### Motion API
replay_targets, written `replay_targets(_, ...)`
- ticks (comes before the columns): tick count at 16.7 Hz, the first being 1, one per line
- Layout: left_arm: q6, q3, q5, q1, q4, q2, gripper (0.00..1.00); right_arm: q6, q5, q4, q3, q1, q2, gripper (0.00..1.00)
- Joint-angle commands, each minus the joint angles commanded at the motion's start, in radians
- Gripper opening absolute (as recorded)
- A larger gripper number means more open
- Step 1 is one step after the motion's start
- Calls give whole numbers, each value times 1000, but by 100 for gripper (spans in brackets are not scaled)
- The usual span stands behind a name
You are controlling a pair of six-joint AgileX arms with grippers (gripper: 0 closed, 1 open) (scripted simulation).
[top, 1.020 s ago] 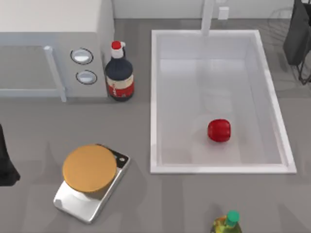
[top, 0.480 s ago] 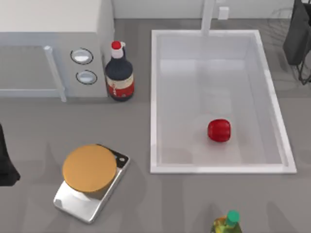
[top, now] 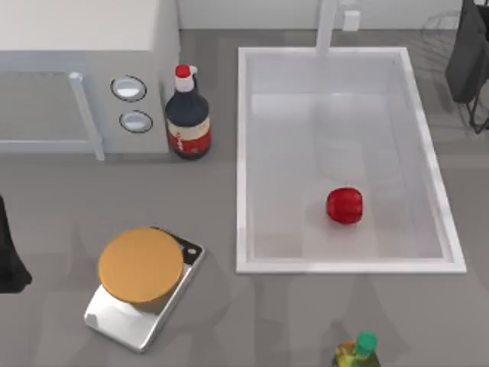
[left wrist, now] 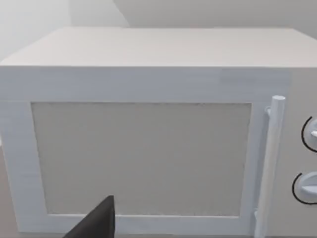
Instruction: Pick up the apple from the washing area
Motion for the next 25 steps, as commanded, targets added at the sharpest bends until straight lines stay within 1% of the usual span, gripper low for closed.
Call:
replay_targets(9, 0, 0, 0, 0, 0, 0, 100, 163, 2, -454, 741, 154, 884, 100)
replay_targets(14, 0, 0, 0, 0, 0, 0, 100, 235, 3, -650, 1063, 220, 1268, 100)
replay_targets(17, 0, 0, 0, 0, 0, 0, 100, 263, 4, -725, 1185, 245, 1415, 100)
replay_targets(19, 0, 0, 0, 0, 0, 0, 100, 272, 4, -751, 1229, 254, 1467, 100)
replay_targets(25, 0, 0, 0, 0, 0, 0, 100, 274, 4, -755, 1235, 250, 1477, 100)
